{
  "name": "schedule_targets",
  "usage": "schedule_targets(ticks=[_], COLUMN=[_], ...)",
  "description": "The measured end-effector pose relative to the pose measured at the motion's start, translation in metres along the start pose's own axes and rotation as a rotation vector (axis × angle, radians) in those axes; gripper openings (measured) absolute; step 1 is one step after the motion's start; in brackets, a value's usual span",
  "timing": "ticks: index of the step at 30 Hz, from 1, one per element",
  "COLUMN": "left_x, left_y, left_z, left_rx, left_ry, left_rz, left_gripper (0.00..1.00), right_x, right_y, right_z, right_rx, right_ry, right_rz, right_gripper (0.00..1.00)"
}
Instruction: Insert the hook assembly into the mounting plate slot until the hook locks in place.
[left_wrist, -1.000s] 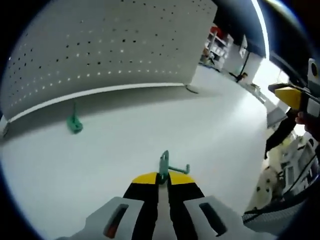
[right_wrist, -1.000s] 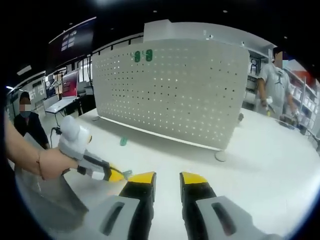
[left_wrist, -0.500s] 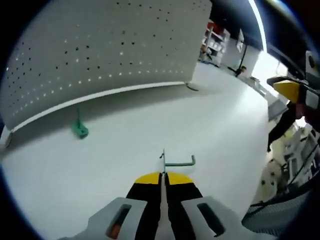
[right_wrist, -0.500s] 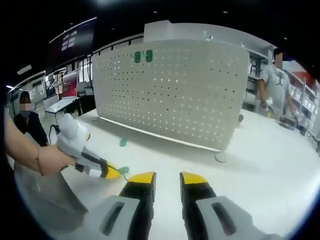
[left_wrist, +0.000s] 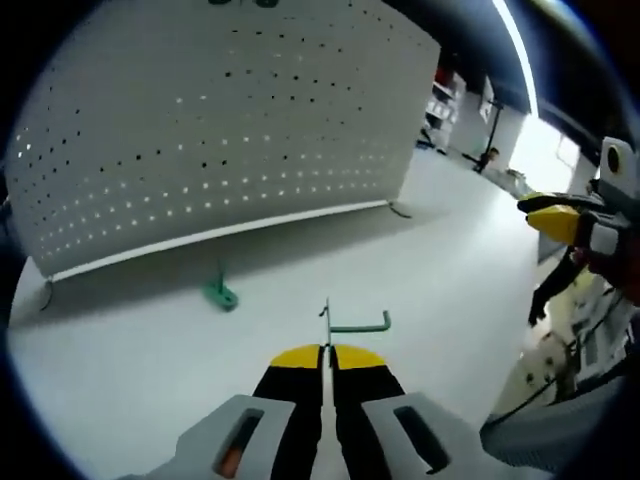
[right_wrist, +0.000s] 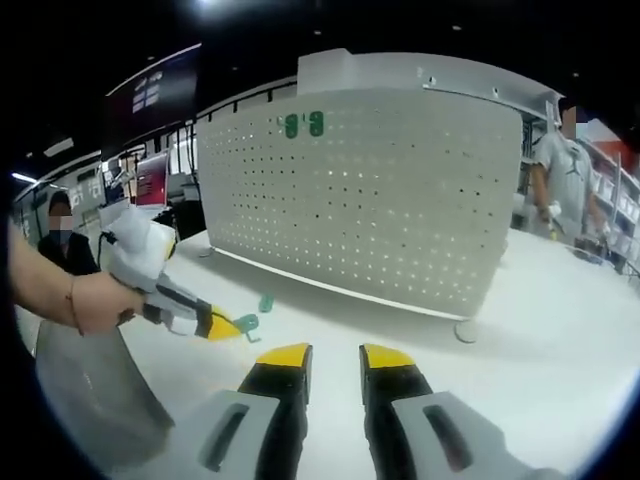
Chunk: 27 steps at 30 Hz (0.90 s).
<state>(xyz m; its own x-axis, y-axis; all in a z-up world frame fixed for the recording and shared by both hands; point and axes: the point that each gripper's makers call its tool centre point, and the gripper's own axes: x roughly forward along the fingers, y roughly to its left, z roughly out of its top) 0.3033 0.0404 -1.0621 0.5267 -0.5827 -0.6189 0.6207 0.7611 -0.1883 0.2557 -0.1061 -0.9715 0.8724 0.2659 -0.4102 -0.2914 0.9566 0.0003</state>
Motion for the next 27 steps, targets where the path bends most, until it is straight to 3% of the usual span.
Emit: schedule_targets(ticks=[6,11,22,27], left_x=[-0.020,-0.039,-0.086,-0.103], left_y=[0.008,0.013,0.022,0.021], left_z=[0.008,0.014,0.034,0.040], left_rx=[-0.015,-0.026,-0.084,-0.063], left_ry=[-0.022,-0.051,-0.163,-0.205], left_rz=[0.003,0.008,0.004,-0.016], left_gripper=[0.01,0.01,0.01,0.01], right_x=[0.011,0.023,0.045,0.051], right_y=[0.020,0.044,0.117,0.145], right_z=[0.015,0.024,0.047,0.053], right_rx=[0.029,0.102,0.261,0.322], right_ry=[-0.021,-0.026,-0.030,-0.014], right_rz=[0.053,0.123,0.311,0.380], right_gripper=[0.17,0.18,0.18,0.18])
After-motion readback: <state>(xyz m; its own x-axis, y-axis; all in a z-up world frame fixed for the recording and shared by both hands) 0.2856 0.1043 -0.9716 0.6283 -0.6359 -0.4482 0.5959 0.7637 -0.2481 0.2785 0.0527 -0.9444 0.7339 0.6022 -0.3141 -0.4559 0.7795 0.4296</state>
